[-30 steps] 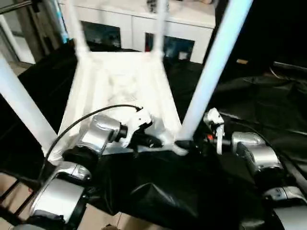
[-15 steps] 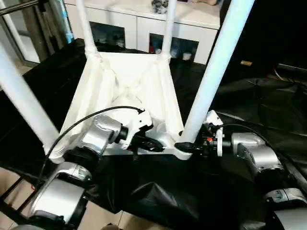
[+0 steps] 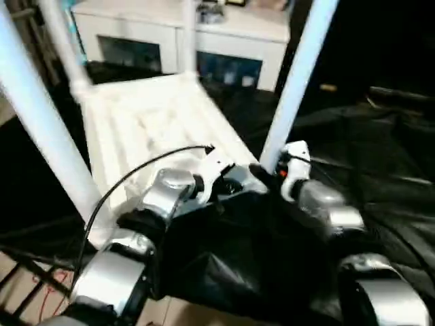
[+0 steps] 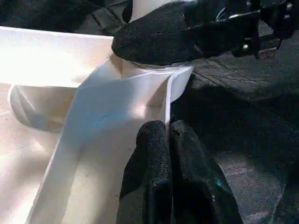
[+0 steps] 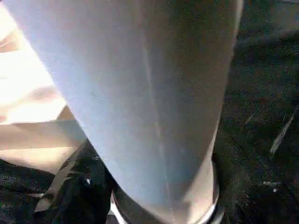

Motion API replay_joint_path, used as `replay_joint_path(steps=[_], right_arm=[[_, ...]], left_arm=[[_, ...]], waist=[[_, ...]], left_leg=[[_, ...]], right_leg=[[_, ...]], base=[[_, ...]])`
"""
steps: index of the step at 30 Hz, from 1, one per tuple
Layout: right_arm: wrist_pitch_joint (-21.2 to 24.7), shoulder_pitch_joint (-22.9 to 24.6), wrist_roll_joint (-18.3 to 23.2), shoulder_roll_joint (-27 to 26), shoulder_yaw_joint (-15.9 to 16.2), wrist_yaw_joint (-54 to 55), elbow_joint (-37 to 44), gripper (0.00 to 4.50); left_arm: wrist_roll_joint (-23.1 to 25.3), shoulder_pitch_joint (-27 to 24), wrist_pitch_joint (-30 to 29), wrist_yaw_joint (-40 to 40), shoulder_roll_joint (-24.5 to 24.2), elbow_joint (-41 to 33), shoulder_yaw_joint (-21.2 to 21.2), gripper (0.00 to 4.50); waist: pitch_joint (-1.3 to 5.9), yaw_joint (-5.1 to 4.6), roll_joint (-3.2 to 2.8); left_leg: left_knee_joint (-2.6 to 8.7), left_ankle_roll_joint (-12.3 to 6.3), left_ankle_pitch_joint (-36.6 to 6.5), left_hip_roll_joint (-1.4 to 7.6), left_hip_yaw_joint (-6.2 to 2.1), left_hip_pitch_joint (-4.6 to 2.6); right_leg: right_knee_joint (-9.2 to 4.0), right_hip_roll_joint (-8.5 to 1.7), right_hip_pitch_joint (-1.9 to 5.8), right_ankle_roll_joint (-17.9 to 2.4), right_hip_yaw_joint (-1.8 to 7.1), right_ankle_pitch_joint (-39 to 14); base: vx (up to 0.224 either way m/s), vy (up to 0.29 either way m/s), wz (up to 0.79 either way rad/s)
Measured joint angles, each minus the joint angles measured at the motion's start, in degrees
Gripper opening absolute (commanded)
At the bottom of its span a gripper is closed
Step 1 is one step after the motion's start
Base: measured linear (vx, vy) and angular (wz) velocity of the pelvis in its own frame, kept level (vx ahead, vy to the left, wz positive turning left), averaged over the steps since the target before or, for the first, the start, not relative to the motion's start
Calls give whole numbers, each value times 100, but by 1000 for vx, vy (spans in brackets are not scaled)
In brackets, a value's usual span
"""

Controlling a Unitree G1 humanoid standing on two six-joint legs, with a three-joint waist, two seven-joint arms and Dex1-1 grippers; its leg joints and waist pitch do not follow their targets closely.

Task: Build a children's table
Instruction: Rotate leg to tighten

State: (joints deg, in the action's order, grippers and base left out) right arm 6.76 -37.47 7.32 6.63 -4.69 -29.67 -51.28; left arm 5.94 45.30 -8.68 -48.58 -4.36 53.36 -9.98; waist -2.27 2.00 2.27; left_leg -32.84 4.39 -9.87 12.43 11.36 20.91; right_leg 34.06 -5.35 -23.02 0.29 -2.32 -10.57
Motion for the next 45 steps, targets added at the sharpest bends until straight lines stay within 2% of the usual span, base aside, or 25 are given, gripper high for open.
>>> replay_joint_path(steps=[3, 4, 7, 12, 17, 21, 22, 25, 32, 36, 39, 42, 45], right_arm=[[-65, -3, -33, -10, 1, -89, -35, 342], [-69, -3, -39, 0, 5, -156, -31, 361], [-74, 74, -73, 165, 149, -816, 94, 387], [-51, 266, -18, 568, 389, -1996, 398, 387], [189, 411, 106, 929, 643, -3205, 752, 387], [334, 430, 129, 1016, 797, -3700, 860, 387], [386, 457, 157, 1050, 837, -3816, 912, 362], [432, 540, 158, 1101, 917, -3968, 1037, 350], [523, 581, 167, 1111, 948, -4037, 1148, 288], [552, 630, 167, 1101, 935, -3974, 1233, 268], [529, 636, 162, 937, 763, -3510, 1162, 264], [433, 533, 156, 661, 481, -2601, 890, 260], [369, 271, 150, 344, 205, -1429, 499, 257]], left_arm=[[6, 4, 1, -58, 2, 0, 0, 0], [6, 4, 1, -106, -16, -5, -1, 0], [1, 4, 47, -489, -192, -61, -53, 0], [-58, -3, 186, -1222, -451, -122, -141, 0], [-77, -2, 423, -2014, -754, -141, -259, 0], [-74, -1, 544, -2437, -925, -141, -362, 0], [-73, 2, 571, -2558, -961, -141, -401, 0], [-72, 9, 647, -2781, -1042, -140, -461, 0], [-66, 36, 671, -2931, -1062, -131, -486, 0], [-75, 35, 647, -2896, -1051, -128, -471, 0], [-72, 40, 572, -2554, -977, -64, -373, 0], [-52, 108, 450, -1873, -788, 72, -286, 0], [-18, 158, 243, -1072, -495, 168, -124, 0]], waist=[[1, -4, 2], [1, -4, 2], [1, -21, 3], [-1, 7, 3], [-4, 144, -1], [-4, 179, 0], [-4, 184, 0], [-4, 207, -1], [-4, 294, -2], [-5, 301, -2], [-5, 296, -3], [-5, 232, -3], [-9, 92, -10]], left_leg=[[0, 0, 0, 0, 0, 2], [0, 0, 0, 0, 0, 3], [4, 0, 0, 3, -4, 6], [11, -1, 0, 11, -3, 14], [17, -31, 11, 18, 13, 19], [15, -14, 2, 20, 14, 16], [14, -4, -4, 20, 14, 15], [14, -1, -3, 20, 13, 12], [14, 0, -3, 22, 13, 9], [14, 0, -3, 22, 14, 9], [8, 3, -1, 22, 13, 2], [6, 6, 0, 18, 12, -9], [7, 9, 2, 14, 9, -9]], right_leg=[[0, 0, 0, -1, 1, 1], [-1, 0, 0, -2, 0, 1], [1, 2, -7, -2, -5, 4], [4, 5, -10, -22, -15, 17], [1, 6, -13, -22, -27, 1], [3, 6, -11, -24, -25, 1], [4, 5, -10, -24, -25, 1], [7, 5, -8, -24, -24, 1], [10, 5, -8, -24, -23, 1], [11, 5, -9, -24, -24, 1], [21, 5, -6, -28, -20, 6], [24, 4, -4, -32, -5, 9], [12, 3, -7, -24, -4, 6]], base=[[0, 0, 0], [0, 0, 0], [0, 0, 0], [10, 0, 0], [14, 0, 0], [0, 0, 0], [0, 0, 0], [0, 0, 0], [0, 0, 0], [0, 0, 0], [0, 0, 0], [0, 0, 0], [0, 0, 0]])
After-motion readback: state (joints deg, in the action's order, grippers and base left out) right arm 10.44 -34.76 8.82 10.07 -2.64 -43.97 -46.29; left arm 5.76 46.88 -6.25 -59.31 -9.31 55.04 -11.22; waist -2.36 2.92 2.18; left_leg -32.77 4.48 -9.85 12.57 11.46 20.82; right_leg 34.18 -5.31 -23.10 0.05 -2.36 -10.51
